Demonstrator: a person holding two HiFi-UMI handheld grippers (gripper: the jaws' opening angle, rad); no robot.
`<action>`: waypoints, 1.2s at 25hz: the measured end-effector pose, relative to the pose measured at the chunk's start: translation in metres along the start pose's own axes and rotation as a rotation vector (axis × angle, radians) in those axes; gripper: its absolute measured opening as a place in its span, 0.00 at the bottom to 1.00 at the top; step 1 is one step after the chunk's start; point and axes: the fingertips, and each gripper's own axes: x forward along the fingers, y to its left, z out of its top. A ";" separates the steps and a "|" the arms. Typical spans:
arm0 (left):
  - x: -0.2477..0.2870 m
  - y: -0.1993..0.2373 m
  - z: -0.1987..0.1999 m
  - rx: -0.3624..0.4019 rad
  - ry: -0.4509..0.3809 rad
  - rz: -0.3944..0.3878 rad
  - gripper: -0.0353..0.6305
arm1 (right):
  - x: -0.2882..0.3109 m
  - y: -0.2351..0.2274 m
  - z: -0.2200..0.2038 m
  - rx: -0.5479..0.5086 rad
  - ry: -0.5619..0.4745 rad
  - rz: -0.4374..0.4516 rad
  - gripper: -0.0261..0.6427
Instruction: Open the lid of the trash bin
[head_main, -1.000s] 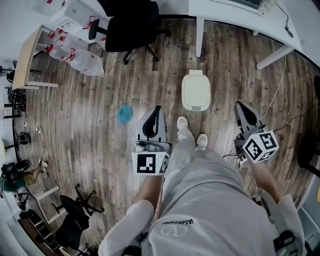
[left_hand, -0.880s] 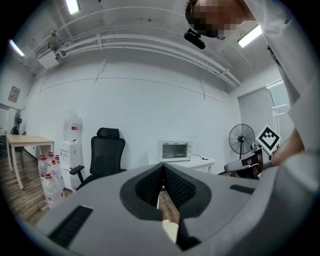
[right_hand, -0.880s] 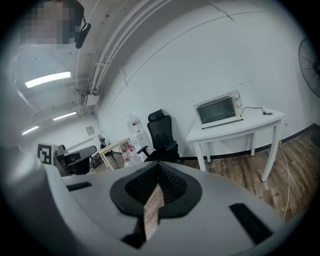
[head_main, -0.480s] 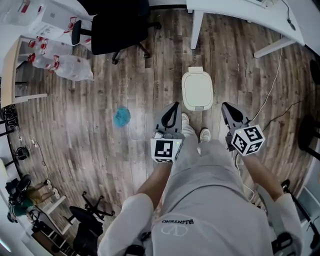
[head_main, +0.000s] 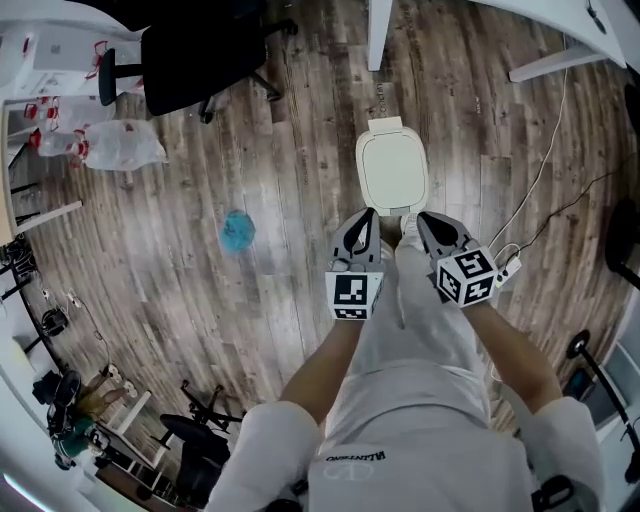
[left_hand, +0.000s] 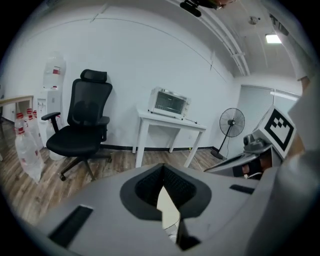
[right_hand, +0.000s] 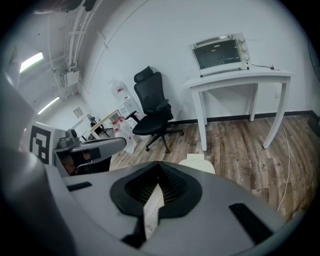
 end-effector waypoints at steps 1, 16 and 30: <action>0.013 -0.001 -0.012 0.003 0.015 -0.002 0.06 | 0.010 -0.009 -0.011 0.017 0.016 -0.003 0.06; 0.106 -0.003 -0.245 -0.123 0.250 -0.004 0.06 | 0.143 -0.089 -0.206 0.116 0.245 0.002 0.06; 0.133 -0.016 -0.334 -0.131 0.340 -0.044 0.06 | 0.166 -0.111 -0.259 0.192 0.233 -0.036 0.06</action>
